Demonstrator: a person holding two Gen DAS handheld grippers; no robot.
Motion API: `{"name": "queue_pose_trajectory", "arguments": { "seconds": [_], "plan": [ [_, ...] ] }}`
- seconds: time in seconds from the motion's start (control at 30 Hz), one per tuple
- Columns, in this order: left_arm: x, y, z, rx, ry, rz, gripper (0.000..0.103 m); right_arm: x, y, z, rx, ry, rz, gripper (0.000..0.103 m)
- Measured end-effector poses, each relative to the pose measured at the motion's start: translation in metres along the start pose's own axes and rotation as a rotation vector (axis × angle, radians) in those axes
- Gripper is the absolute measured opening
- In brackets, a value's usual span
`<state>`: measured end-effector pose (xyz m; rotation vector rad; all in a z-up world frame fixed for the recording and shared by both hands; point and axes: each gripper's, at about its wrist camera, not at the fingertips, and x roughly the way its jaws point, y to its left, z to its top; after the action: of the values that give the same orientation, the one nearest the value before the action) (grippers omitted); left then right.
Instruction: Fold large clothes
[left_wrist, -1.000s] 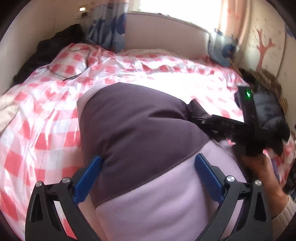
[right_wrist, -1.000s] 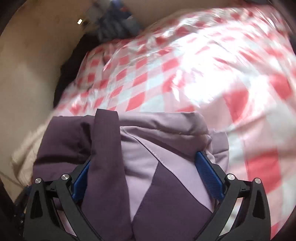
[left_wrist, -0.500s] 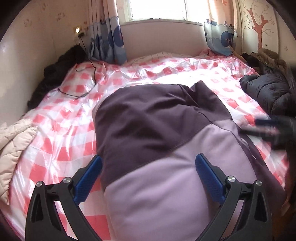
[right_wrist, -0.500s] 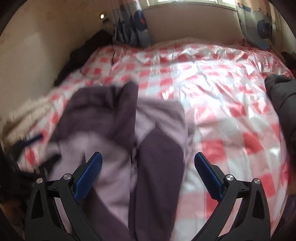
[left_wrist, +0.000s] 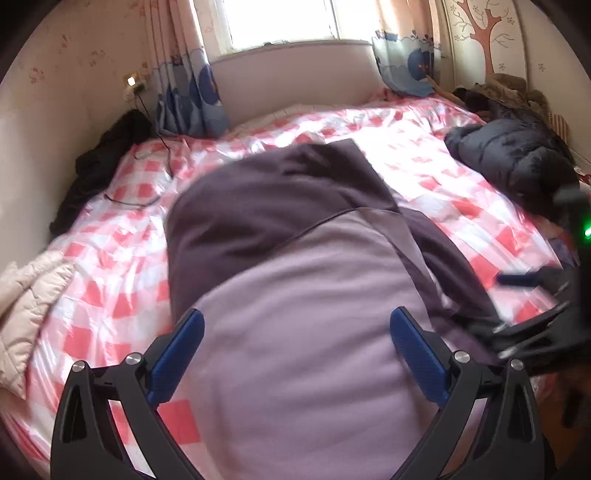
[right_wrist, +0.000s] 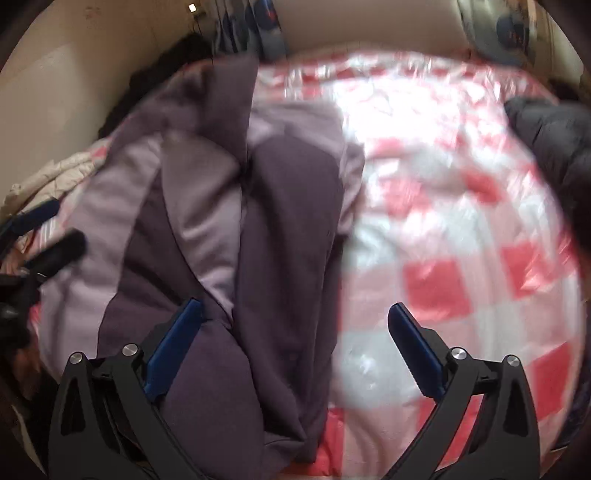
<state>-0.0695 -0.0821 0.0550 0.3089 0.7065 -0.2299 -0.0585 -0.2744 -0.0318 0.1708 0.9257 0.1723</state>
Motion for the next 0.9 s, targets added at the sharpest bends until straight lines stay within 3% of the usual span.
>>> {"name": "queue_pose_trajectory", "arguments": {
  "seconds": [0.07, 0.17, 0.5, 0.57, 0.63, 0.73, 0.8, 0.9],
  "plan": [
    [0.003, -0.005, -0.006, 0.004, 0.011, -0.009, 0.097, 0.007, -0.006, -0.002, 0.053, 0.029, 0.047, 0.096],
    [0.001, -0.006, -0.012, -0.017, 0.011, -0.017, 0.097, 0.001, 0.000, -0.007, 0.067, 0.072, 0.038, 0.096],
    [-0.013, -0.010, -0.017, -0.002, -0.009, -0.007, 0.097, -0.009, -0.011, 0.002, 0.085, 0.107, 0.099, 0.096],
    [-0.016, -0.009, -0.018, 0.004, -0.023, 0.000, 0.097, -0.024, -0.013, 0.011, 0.109, 0.082, 0.098, 0.096],
    [-0.019, -0.006, -0.018, 0.006, -0.037, 0.004, 0.097, -0.050, -0.009, 0.024, 0.107, -0.034, 0.073, 0.096],
    [-0.022, -0.001, -0.018, -0.008, -0.045, -0.005, 0.097, -0.064, 0.006, 0.046, 0.068, -0.121, 0.066, 0.096],
    [-0.022, 0.001, -0.018, -0.013, -0.045, -0.010, 0.097, -0.058, 0.021, 0.064, 0.014, -0.126, 0.034, 0.096],
    [-0.022, 0.003, -0.018, -0.026, -0.045, -0.017, 0.097, -0.022, 0.019, 0.075, 0.035, -0.068, -0.018, 0.096]
  ]
}}
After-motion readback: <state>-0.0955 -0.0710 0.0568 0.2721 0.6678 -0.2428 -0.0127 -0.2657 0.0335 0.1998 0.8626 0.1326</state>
